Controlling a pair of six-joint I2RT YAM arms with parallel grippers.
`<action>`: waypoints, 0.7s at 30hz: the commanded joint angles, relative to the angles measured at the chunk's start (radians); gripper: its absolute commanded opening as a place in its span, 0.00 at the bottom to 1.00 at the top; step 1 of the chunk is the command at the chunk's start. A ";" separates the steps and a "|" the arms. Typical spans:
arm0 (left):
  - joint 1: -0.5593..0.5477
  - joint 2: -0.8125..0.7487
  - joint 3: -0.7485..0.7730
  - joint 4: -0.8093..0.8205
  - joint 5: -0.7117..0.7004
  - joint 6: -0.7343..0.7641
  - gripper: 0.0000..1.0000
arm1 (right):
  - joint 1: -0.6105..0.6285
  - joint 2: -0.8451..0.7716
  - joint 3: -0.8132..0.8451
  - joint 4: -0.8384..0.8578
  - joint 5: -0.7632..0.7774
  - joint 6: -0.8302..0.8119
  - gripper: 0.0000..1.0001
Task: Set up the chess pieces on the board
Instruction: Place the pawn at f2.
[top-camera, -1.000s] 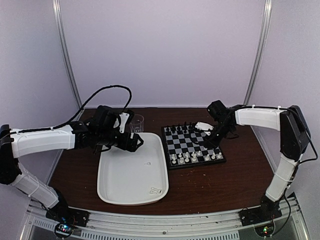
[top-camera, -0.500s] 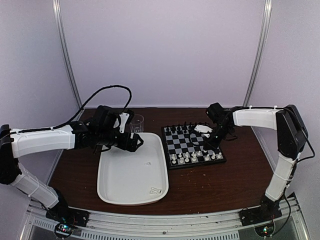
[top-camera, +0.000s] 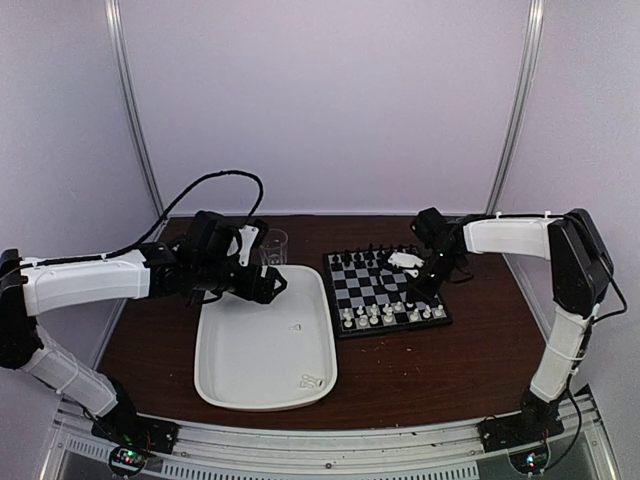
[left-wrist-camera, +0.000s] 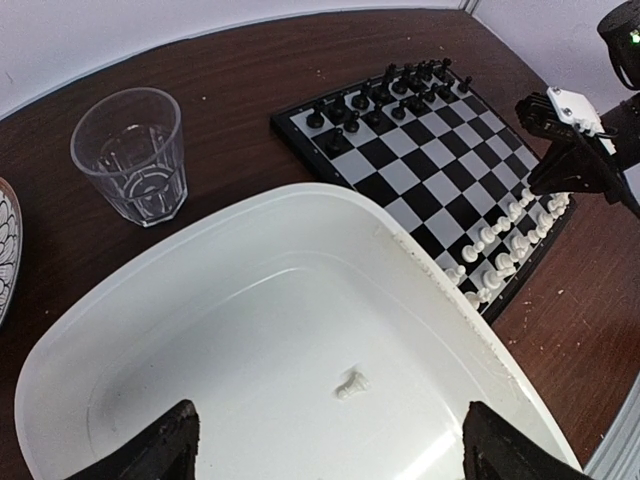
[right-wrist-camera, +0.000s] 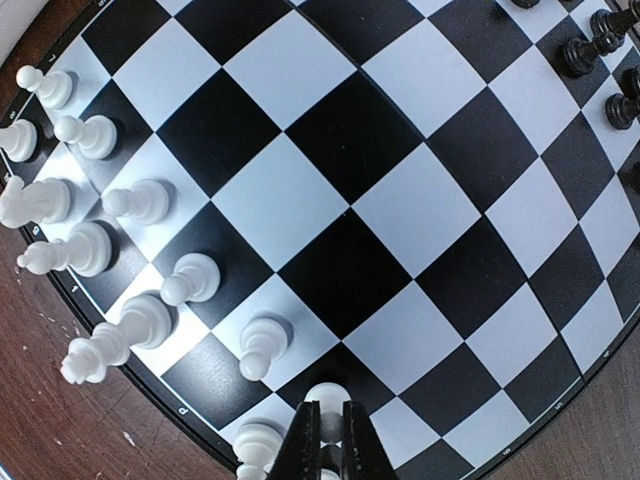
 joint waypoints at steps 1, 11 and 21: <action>0.005 -0.016 -0.008 0.025 -0.002 -0.006 0.92 | -0.003 0.019 -0.005 -0.007 -0.001 -0.008 0.06; 0.004 -0.018 -0.009 0.022 0.002 -0.004 0.91 | -0.003 0.030 -0.001 -0.005 0.015 0.000 0.15; 0.006 -0.012 0.004 0.006 0.001 0.007 0.91 | -0.004 -0.042 0.019 -0.042 0.005 0.020 0.22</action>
